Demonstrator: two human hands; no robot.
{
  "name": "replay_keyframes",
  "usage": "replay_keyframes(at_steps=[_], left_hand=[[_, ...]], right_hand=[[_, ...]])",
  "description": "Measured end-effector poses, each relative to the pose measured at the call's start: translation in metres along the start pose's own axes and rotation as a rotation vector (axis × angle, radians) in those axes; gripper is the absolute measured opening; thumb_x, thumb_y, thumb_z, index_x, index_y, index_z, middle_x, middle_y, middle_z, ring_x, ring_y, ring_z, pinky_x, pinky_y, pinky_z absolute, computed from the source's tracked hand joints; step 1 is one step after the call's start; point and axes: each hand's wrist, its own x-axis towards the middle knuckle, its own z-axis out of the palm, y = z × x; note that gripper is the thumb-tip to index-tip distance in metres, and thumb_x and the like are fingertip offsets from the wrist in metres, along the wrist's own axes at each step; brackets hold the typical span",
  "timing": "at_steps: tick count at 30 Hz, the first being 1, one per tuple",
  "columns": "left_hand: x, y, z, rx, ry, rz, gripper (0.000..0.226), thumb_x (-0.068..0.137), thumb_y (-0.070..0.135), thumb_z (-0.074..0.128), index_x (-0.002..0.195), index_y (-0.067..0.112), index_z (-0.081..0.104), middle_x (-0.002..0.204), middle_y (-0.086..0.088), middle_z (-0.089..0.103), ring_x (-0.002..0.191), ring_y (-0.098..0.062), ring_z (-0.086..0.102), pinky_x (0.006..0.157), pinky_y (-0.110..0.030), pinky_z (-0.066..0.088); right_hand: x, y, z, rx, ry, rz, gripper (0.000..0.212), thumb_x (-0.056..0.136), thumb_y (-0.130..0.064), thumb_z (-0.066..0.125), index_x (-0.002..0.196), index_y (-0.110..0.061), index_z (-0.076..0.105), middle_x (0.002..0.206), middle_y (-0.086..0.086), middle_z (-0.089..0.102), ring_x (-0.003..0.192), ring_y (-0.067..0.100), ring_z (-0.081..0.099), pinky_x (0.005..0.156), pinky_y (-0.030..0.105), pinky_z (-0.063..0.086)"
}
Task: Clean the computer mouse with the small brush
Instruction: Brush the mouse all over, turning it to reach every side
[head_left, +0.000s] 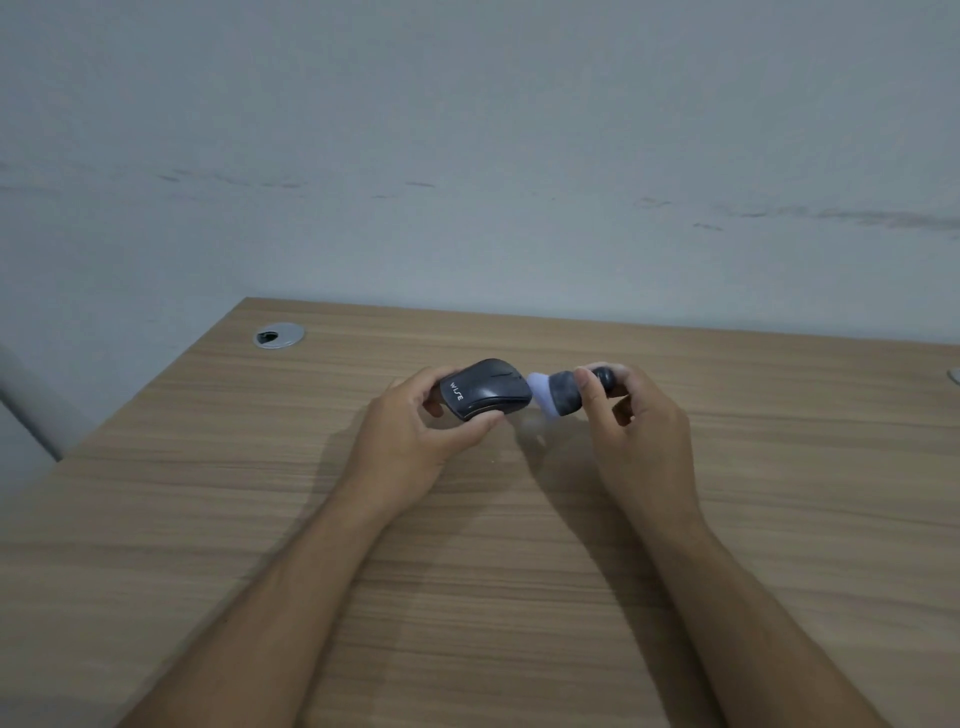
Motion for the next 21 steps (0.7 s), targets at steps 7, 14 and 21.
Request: replay_keyframes(at_steps=[7,14,21], left_hand=[[0.001,-0.002,0.004,0.046,-0.009,-0.005,0.043,0.084,0.034,0.094,0.124,0.038,0.080,0.101,0.015,0.079,0.093,-0.006,0.062,0.081,-0.021,0.046],[0.000,-0.001,0.000,0.041,-0.012,0.001,0.047,0.083,0.042,0.095,0.127,0.040,0.079,0.101,0.015,0.078,0.094,-0.005,0.060,0.083,-0.015,0.044],[-0.004,0.005,0.005,0.237,-0.015,0.013,0.050,0.076,0.051,0.093,0.123,0.044,0.075,0.100,0.021,0.065,0.103,-0.013,0.063,0.094,-0.040,0.053]], right_hand=[[-0.009,-0.020,0.002,0.129,-0.087,-0.071,0.015,0.110,-0.035,0.067,0.106,-0.025,0.078,0.081,-0.007,0.073,0.065,0.010,0.058,0.064,0.023,0.047],[0.000,0.000,0.002,0.006,-0.016,0.004,0.011,0.108,-0.034,0.070,0.102,-0.028,0.077,0.078,-0.012,0.071,0.065,0.004,0.058,0.063,0.013,0.041],[-0.019,-0.035,0.006,0.062,-0.098,-0.233,0.009,0.110,-0.027,0.067,0.111,-0.023,0.075,0.083,-0.009,0.071,0.066,0.011,0.062,0.061,0.023,0.045]])
